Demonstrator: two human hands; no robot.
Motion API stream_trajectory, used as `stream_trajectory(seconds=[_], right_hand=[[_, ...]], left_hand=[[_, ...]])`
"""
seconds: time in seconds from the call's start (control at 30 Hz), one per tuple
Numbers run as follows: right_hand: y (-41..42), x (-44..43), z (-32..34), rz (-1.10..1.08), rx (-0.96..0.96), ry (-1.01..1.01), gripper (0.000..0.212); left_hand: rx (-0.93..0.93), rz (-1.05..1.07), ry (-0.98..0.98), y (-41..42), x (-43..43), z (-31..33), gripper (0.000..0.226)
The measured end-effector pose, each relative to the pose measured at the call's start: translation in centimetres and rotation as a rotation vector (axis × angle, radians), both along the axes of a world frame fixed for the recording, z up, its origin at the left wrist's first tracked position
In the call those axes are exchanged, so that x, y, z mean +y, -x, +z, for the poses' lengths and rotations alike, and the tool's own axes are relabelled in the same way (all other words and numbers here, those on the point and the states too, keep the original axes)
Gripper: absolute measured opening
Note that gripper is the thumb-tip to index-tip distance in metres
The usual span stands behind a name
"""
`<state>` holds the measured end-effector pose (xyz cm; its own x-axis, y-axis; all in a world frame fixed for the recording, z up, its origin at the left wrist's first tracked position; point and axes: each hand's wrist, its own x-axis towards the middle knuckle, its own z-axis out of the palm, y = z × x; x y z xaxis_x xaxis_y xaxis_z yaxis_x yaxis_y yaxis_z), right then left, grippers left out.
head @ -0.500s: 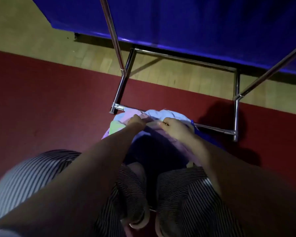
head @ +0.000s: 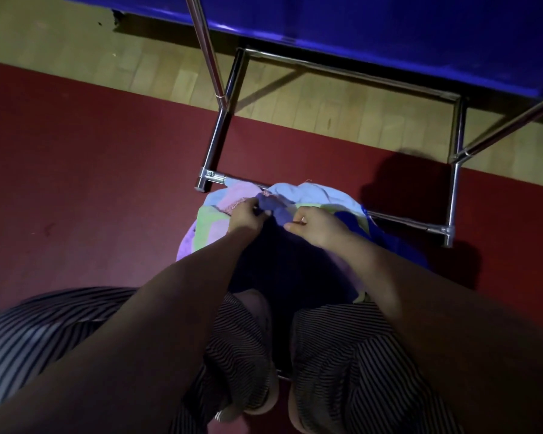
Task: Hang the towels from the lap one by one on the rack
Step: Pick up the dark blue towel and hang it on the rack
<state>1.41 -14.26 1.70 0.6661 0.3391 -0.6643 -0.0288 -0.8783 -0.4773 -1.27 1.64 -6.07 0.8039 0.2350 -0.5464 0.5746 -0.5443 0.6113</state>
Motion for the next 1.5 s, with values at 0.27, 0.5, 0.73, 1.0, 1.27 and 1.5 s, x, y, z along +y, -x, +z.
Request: stream_trajectory(seconds=[0.27,0.5,0.73,1.0,1.27,1.5], right_hand=[[-1.1,-0.5,3.1,-0.276,-0.125,-0.304,0.048],[-0.5,-2.8,7.6,0.131,0.001,-0.274,0.058],[1.2,-4.1,12.3,0.033,-0.168,-0.238,0.046],[3.5,-5.1,16.1,0.138,-0.455,-0.077,0.031],[5.2,-6.9,17.6,-0.332,-0.510,-0.566,0.021],[5.2,-8.6,18.6,-0.591,-0.639,-0.563,0.025]], left_hand=[[-0.209,-0.451,0.155,-1.2,-0.5,5.7,0.054],[-0.219,-0.596,0.122,0.0,-3.1,11.3,0.033],[-0.215,-0.897,0.037,-1.9,-4.2,19.2,0.024],[-0.156,-0.982,0.031,-0.3,-3.7,23.5,0.023],[-0.083,-0.896,-0.180,1.3,-0.2,25.8,0.028],[-0.441,-0.352,-0.099,2.7,2.2,26.5,0.016]])
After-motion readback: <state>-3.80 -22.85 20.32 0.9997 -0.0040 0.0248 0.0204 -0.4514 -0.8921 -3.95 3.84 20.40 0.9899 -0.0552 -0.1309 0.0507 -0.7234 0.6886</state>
